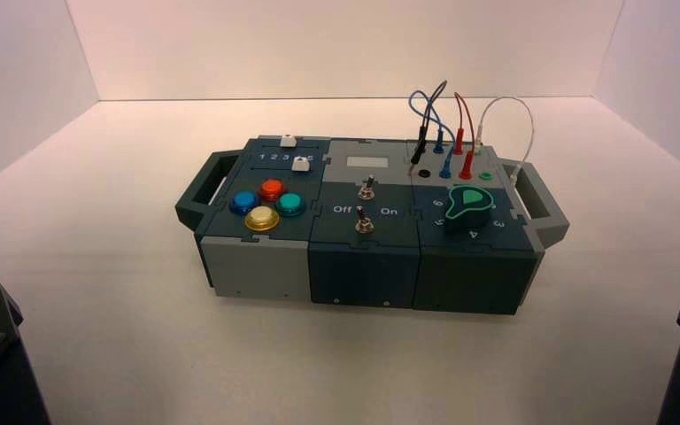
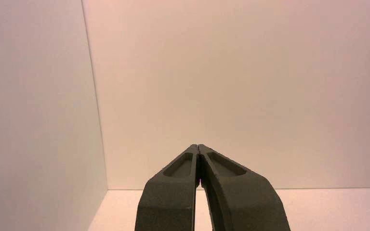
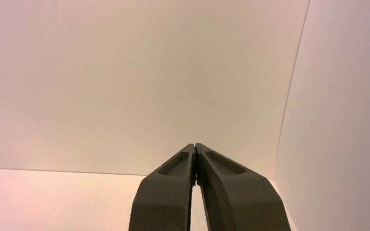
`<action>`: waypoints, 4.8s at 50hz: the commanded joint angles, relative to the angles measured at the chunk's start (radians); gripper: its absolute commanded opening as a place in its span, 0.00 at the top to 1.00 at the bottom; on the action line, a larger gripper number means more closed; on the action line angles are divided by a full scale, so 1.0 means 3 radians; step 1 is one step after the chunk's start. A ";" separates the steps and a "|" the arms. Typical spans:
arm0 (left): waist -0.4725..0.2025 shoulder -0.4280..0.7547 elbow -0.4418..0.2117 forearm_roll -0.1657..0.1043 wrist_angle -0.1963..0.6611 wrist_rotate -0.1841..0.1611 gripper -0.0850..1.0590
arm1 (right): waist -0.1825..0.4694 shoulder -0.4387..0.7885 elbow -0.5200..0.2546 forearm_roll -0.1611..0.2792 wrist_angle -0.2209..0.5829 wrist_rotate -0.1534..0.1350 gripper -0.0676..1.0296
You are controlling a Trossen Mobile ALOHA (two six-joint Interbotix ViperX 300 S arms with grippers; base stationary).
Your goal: Move the bottom slider to position 2.
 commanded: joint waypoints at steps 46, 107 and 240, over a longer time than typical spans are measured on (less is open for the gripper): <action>-0.0322 0.0261 -0.0307 -0.0005 0.0578 0.0005 0.95 | 0.0220 0.0256 -0.0312 -0.0010 0.0532 -0.0005 0.96; -0.1723 0.1120 -0.0695 -0.0097 0.2720 0.0072 0.95 | 0.1452 0.1289 -0.0833 0.0189 0.1795 0.0031 0.96; -0.1728 0.1069 -0.0649 -0.0097 0.2991 0.0082 0.95 | 0.2357 0.4096 -0.2403 0.1795 0.2582 -0.0036 0.96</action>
